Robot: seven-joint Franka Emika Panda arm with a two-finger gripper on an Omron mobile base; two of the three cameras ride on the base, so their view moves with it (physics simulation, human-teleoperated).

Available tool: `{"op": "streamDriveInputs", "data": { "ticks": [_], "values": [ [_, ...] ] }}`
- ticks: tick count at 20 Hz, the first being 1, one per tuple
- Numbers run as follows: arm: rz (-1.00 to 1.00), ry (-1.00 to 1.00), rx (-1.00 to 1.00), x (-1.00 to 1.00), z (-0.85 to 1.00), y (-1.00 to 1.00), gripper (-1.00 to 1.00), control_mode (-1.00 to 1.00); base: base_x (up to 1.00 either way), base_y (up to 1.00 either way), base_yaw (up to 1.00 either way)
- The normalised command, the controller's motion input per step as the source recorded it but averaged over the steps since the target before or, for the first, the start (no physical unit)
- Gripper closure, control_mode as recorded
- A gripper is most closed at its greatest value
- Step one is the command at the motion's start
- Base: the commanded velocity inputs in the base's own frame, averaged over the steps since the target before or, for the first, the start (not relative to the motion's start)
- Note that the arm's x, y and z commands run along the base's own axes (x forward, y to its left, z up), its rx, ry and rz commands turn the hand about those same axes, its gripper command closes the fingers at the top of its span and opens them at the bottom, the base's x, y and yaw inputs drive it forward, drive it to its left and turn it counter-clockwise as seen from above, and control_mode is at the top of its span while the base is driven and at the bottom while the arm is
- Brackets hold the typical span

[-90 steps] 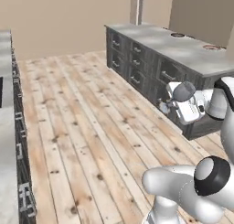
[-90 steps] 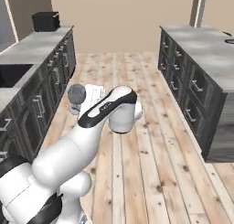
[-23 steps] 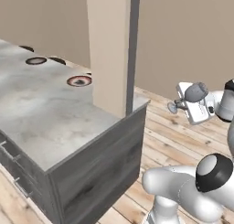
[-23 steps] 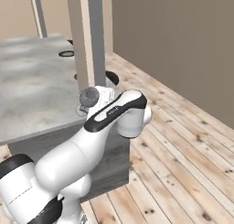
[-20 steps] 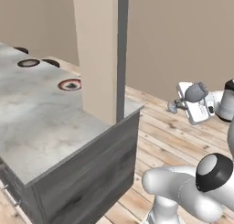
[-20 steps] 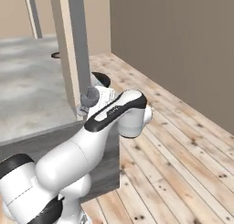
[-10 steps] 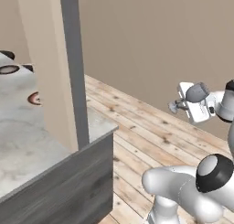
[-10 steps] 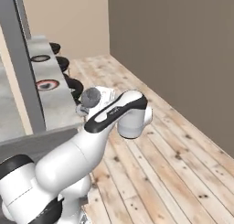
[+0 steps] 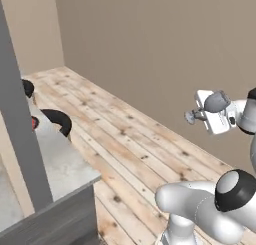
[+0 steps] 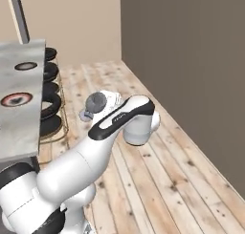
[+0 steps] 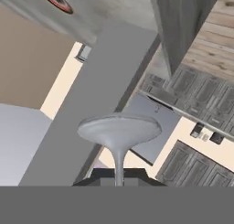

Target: Retrieve the wine glasses from the counter and place one next to each plate.

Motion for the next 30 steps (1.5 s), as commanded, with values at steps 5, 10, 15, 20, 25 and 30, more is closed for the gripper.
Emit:
{"op": "streamDriveInputs", "data": {
  "ticks": [5, 10, 15, 20, 25, 30],
  "values": [
    [0.00, 0.00, 0.00, 0.00, 0.00, 0.00, 1.00, 1.00, 1.00, -0.61, 0.41],
    [0.00, 0.00, 0.00, 0.00, 0.00, 0.00, 1.00, 1.00, 0.96, -0.27, 0.72],
    [0.00, 0.00, 0.00, 0.00, 0.00, 0.00, 1.00, 1.00, 0.64, -0.19, 0.86],
    [0.00, 0.00, 0.00, 0.00, 0.00, 0.00, 1.00, 1.00, 0.42, -0.41, 0.79],
    [0.00, 0.00, 0.00, 0.00, 0.00, 0.00, 1.00, 1.00, 0.19, -0.41, 0.82],
    [0.00, 0.00, 0.00, 0.00, 0.00, 0.00, 1.00, 1.00, 0.26, -0.59, 0.70]
  ]
}}
